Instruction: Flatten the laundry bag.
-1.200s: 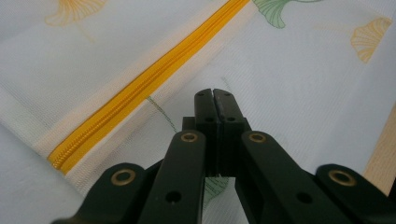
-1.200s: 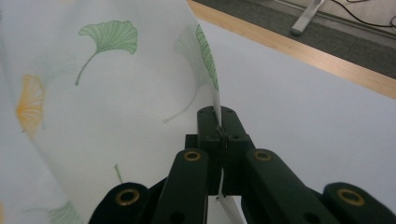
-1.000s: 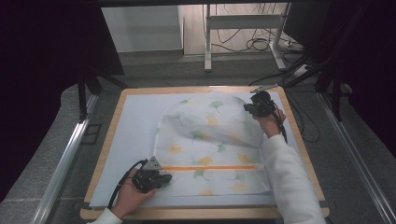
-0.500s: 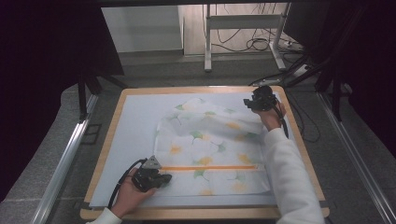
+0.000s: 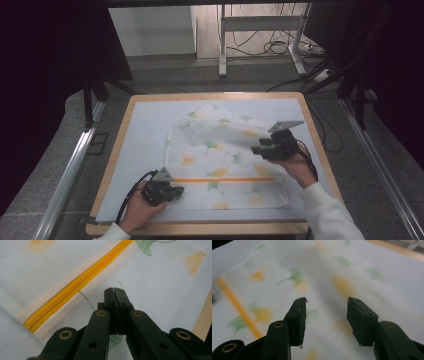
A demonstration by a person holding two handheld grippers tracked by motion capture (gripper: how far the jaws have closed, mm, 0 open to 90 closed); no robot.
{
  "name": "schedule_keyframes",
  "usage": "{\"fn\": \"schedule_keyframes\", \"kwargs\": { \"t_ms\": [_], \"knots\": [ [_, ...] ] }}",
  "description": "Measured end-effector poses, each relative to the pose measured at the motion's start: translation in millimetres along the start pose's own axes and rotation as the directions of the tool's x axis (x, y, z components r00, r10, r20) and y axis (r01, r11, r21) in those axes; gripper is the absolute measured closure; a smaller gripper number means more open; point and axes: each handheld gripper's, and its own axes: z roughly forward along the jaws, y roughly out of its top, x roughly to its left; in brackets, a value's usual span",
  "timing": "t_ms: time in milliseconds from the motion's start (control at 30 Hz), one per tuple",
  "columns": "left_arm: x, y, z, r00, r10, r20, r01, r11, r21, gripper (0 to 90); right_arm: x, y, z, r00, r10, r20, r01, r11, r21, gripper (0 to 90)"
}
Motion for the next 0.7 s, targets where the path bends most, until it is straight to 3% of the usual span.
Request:
{"fn": "schedule_keyframes", "kwargs": {
  "t_ms": [33, 167, 300, 433, 467, 600, 700],
  "knots": [
    [0.1, 0.0, 0.0, 1.0000, 0.000, 0.001, 0.000, 1.0000, 0.000, 89.8, 0.0, 0.0, 0.0, 1.0000, 0.000, 0.000, 0.000, 1.000, 0.000, 48.6],
    [0.3, 0.0, 0.0, 1.0000, -0.002, 0.002, 0.002, 1.0000, 0.000, 89.7, 20.4, -27.3, -5.7, 0.9990, 0.002, -0.045, 0.001, 0.998, 0.060, 44.2],
    [-0.4, -0.1, -0.1, 1.0000, 0.000, -0.003, 0.000, 1.0000, 0.000, 89.5, 22.3, -56.9, -19.2, 0.9986, 0.049, 0.018, -0.051, 0.993, 0.104, 41.8],
    [0.0, -0.1, -0.1, 1.0000, 0.002, -0.001, -0.002, 1.0000, -0.002, 89.2, 21.8, -86.3, -33.7, 0.9946, 0.103, 0.008, -0.103, 0.981, 0.163, 36.2],
    [-0.2, -0.1, 0.0, 1.0000, 0.004, -0.003, -0.004, 1.0000, -0.001, 89.2, 29.2, -99.3, -41.2, 0.9952, 0.098, 0.003, -0.097, 0.980, 0.175, 32.5],
    [-0.2, 0.0, -0.1, 1.0000, 0.007, -0.005, -0.007, 1.0000, 0.000, 89.2, 41.3, -115.4, -53.3, 0.9958, 0.087, 0.029, -0.091, 0.978, 0.190, 27.6],
    [-0.3, 0.0, 0.0, 1.0000, 0.007, -0.006, -0.007, 1.0000, 0.000, 89.1, 48.3, -127.8, -65.0, 0.9864, 0.152, 0.063, -0.161, 0.969, 0.187, 27.7]
  ]
}}
